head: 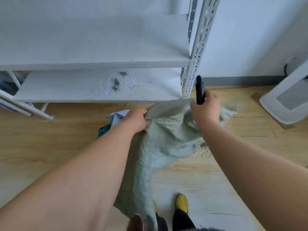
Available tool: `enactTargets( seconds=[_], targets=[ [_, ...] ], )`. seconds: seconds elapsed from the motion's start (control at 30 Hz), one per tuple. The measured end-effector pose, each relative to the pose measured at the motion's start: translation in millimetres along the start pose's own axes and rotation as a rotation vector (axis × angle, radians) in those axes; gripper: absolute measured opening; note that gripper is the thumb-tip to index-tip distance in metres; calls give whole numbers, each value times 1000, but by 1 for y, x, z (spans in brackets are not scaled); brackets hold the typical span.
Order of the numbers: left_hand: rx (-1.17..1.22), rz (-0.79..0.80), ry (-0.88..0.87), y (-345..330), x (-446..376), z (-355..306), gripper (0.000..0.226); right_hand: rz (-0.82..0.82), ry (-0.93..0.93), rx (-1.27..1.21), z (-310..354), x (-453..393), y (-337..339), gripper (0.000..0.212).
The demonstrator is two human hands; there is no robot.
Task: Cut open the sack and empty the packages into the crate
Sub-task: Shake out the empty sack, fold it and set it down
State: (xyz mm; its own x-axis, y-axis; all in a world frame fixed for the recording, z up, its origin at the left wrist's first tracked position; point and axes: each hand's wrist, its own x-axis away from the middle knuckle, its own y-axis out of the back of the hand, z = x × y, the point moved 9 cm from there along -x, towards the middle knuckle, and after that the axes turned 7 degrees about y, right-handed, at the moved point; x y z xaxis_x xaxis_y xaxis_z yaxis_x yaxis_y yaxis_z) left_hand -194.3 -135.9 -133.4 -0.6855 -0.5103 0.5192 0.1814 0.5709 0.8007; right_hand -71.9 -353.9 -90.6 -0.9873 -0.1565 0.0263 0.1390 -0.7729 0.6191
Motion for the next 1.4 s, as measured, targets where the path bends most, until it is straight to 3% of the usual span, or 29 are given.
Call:
enactTargets(
  seconds=[0.07,0.17,0.3,0.43,0.53,0.6,0.7,0.77,0.87,1.0,1.07,1.17,1.23,1.33,1.4],
  targets=[
    [123,66,-124,15,3,-48,7,166,61,-192,15,15,-25,42],
    [210,167,-200,28,8,-85,25,314,-20,-323,18,26,-45,34],
    [524,176,-157,42,15,-85,36,216,-115,-298,5,16,-36,25],
    [334,310,-123,3,34,-77,63,14,-239,-403,-2,5,-21,22],
    [100,219,-125,-28,37,-69,37,51,-243,-518,9,3,-23,21],
    [198,148,-44,-26,30,-52,25,46,-176,-417,18,4,-17,22],
    [694,126,97,1,15,-29,12,23,-100,-192,25,13,-3,40],
    [920,95,132,26,9,-23,13,192,-151,-230,23,27,-15,52],
    [1103,119,118,49,12,-35,17,419,-130,42,15,45,-27,63],
    [1210,59,32,78,14,-55,19,353,-135,326,6,43,2,47],
    [1271,73,-89,90,20,-71,27,282,-183,192,9,38,15,33],
    [997,97,-271,91,39,-93,68,122,-322,-276,24,32,31,19],
    [723,121,-418,81,58,-108,77,55,-363,-370,33,25,42,15],
    [398,145,-537,56,81,-122,77,24,-409,-380,47,16,58,13],
    [267,38,-565,49,83,-125,57,54,-419,-394,56,15,64,15]
  ],
)
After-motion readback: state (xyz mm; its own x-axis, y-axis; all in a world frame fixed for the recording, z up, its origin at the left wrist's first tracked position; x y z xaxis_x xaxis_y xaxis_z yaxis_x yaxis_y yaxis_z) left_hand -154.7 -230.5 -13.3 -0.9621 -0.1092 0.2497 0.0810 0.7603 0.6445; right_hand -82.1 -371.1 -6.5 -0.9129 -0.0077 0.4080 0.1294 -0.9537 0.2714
